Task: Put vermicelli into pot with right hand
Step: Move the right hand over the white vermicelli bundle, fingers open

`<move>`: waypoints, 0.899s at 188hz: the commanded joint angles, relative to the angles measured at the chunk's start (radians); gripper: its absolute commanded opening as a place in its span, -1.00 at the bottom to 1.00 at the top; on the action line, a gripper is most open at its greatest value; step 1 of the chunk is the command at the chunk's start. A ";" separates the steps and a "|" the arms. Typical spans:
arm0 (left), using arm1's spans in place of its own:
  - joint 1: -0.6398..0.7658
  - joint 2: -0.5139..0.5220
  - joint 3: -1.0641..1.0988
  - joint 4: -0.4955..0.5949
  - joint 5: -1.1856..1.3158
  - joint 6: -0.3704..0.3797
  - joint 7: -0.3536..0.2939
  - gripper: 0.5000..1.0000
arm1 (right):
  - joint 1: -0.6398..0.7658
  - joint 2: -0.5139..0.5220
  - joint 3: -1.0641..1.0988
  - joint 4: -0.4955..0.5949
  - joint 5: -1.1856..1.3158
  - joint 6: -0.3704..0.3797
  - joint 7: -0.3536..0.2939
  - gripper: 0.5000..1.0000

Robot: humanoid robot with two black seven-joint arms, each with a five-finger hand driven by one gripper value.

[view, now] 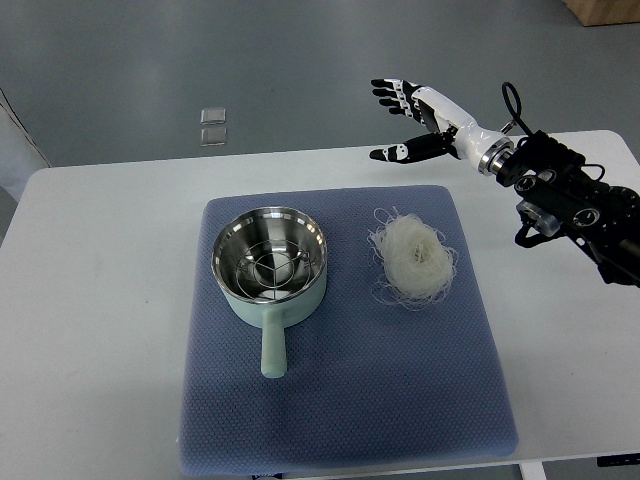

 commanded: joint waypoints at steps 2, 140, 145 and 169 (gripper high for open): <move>0.000 0.000 0.000 0.000 0.000 0.001 0.000 1.00 | 0.067 -0.061 -0.085 0.065 -0.117 0.027 0.000 0.71; 0.000 0.000 0.000 0.000 0.000 -0.001 0.000 1.00 | 0.270 -0.180 -0.309 0.289 -0.809 0.269 0.011 0.71; 0.000 0.000 0.000 0.000 0.000 0.001 0.000 1.00 | 0.268 -0.185 -0.310 0.290 -0.809 0.269 0.011 0.71; 0.000 0.000 -0.002 0.000 0.000 -0.001 0.000 1.00 | 0.254 -0.203 -0.323 0.293 -0.812 0.268 0.011 0.71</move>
